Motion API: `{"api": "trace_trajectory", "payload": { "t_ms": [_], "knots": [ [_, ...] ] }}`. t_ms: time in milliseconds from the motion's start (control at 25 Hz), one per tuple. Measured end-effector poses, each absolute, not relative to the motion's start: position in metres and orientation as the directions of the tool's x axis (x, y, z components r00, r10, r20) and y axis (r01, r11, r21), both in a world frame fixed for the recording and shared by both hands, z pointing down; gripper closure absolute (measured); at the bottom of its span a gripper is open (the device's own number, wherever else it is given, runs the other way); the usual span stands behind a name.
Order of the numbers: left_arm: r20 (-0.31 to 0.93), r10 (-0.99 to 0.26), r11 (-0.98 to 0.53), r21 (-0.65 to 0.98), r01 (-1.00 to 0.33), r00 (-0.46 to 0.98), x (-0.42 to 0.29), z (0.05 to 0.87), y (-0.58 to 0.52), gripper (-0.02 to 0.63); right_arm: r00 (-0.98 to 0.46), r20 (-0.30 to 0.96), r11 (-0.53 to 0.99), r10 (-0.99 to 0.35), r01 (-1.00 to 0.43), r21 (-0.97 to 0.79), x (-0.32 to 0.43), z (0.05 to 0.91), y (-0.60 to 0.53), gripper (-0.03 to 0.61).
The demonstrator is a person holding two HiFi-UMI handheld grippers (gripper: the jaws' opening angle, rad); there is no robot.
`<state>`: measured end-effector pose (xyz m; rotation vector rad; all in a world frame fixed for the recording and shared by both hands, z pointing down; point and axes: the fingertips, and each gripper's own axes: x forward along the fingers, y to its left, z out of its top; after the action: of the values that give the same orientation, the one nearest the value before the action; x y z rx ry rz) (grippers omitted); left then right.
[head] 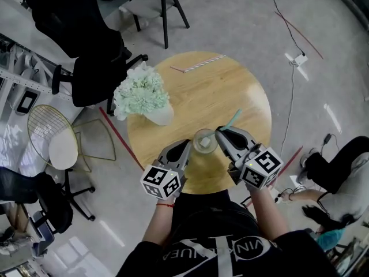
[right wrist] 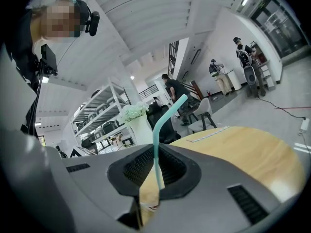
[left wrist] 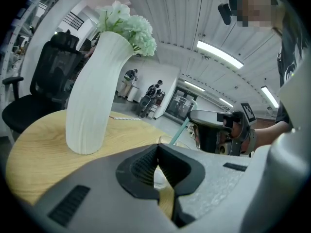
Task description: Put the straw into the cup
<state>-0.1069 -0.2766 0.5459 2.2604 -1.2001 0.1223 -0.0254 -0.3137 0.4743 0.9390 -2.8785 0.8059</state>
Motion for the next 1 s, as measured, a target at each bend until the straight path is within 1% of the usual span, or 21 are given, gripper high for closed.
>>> {"api": "trace_trajectory", "payload": {
  "t_ms": [760, 1000],
  "knots": [
    [0.34, -0.733, -0.425, 0.447, -0.787, 0.59, -0.114, 0.547, -0.275, 0.606, -0.807, 0.194, 0.647, -0.557, -0.568, -0.509, -0.026, 0.494, -0.315, 0.551],
    [0.337, -0.733, -0.426, 0.45, -0.785, 0.591, -0.116, 0.548, -0.276, 0.607, -0.802, 0.22, 0.651, -0.555, -0.583, -0.485, -0.025, 0.499, -0.318, 0.551]
  ]
}}
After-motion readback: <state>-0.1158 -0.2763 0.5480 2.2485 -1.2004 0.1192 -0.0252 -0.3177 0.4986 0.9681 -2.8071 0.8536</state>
